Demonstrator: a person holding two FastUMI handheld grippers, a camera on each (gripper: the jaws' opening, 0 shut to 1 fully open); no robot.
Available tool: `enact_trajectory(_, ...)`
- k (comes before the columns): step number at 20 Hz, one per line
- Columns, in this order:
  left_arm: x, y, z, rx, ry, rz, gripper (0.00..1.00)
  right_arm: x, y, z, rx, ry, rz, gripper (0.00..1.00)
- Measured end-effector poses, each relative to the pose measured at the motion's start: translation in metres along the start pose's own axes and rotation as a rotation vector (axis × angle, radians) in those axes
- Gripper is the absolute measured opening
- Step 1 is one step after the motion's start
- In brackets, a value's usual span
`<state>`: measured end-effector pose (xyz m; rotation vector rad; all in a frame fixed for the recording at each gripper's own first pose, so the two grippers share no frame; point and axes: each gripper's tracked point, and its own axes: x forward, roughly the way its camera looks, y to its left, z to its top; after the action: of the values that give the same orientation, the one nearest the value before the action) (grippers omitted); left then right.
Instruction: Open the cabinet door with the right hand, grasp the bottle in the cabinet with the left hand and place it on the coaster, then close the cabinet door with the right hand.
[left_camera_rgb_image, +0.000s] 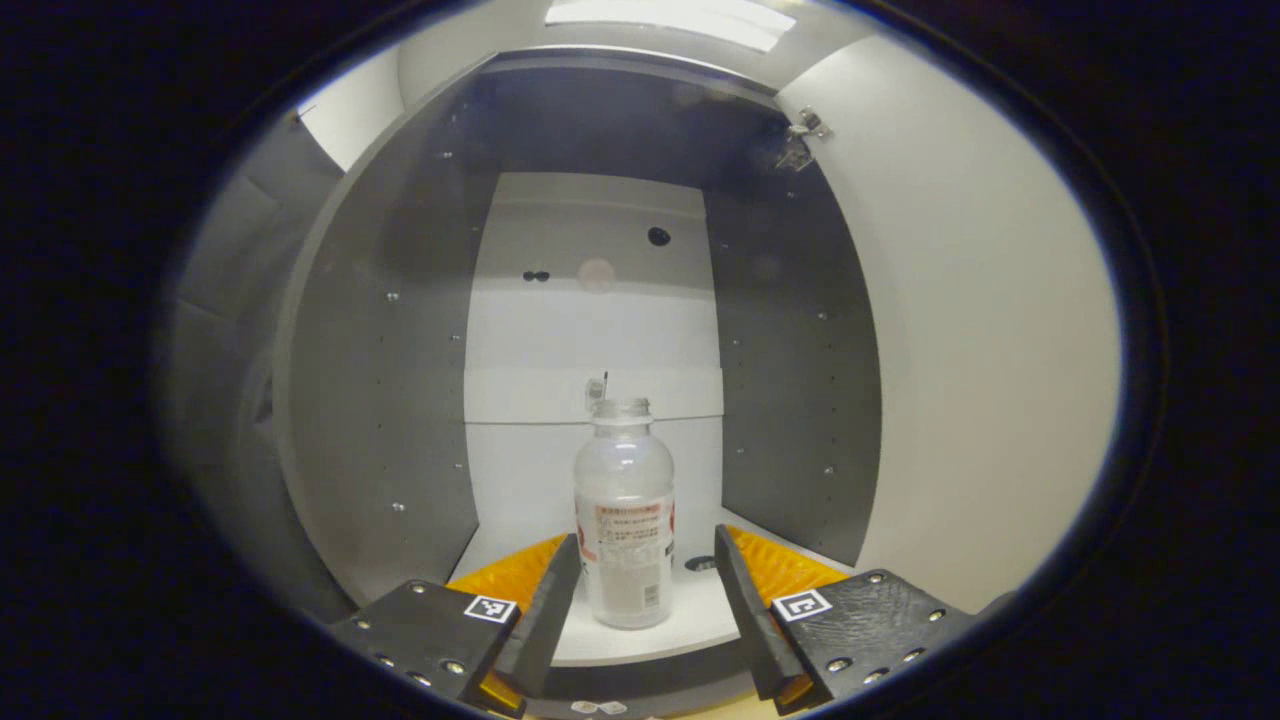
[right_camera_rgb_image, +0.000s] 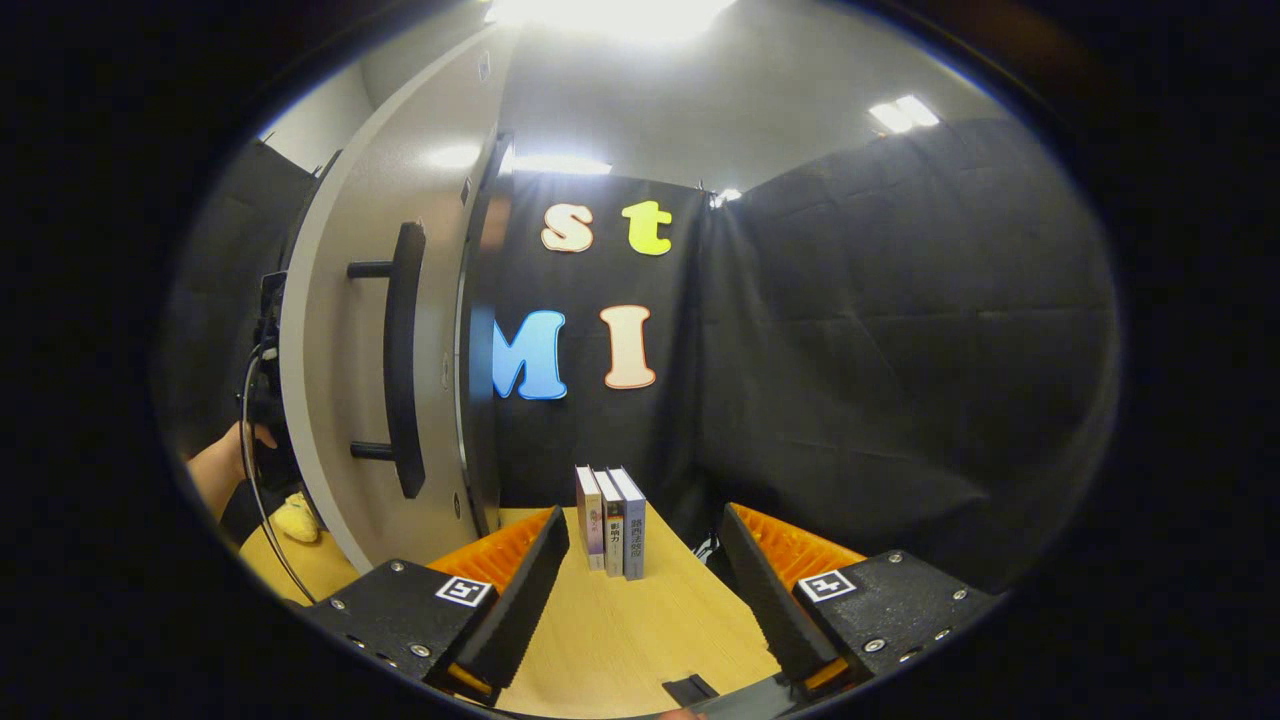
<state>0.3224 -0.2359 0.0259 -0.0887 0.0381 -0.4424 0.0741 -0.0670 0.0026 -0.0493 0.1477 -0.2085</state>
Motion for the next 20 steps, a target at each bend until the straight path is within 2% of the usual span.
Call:
enact_trajectory(6,0.034,0.005,-0.023,0.018,0.039,0.004,0.74,0.004,0.007,-0.007,0.002,0.011,-0.021,0.95)
enact_trajectory(7,0.037,0.008,-0.028,0.016,0.047,0.013,0.77,0.002,0.006,-0.008,0.001,0.012,-0.025,0.95)
enact_trajectory(8,0.041,0.010,-0.033,0.011,0.056,0.020,0.74,0.002,0.006,-0.009,0.001,0.013,-0.027,0.95)
enact_trajectory(9,0.043,0.012,-0.037,0.005,0.064,0.029,0.77,0.000,0.007,-0.011,0.000,0.016,-0.028,0.95)
enact_trajectory(12,0.051,0.014,-0.041,-0.005,0.071,0.044,0.77,-0.005,0.007,-0.014,-0.001,0.023,-0.030,0.95)
enact_trajectory(13,0.050,0.015,-0.042,-0.006,0.068,0.052,0.80,-0.006,0.006,-0.015,0.000,0.025,-0.029,0.95)
enact_trajectory(16,0.044,0.012,-0.036,-0.027,0.066,0.059,0.71,-0.007,0.008,-0.015,0.008,0.020,-0.020,0.95)
enact_trajectory(19,0.027,0.018,-0.024,-0.049,0.044,0.068,0.71,-0.010,0.008,-0.016,0.013,0.015,-0.007,0.95)
enact_trajectory(20,0.021,0.021,-0.019,-0.053,0.036,0.073,0.75,-0.010,0.009,-0.015,0.015,0.012,0.000,0.95)
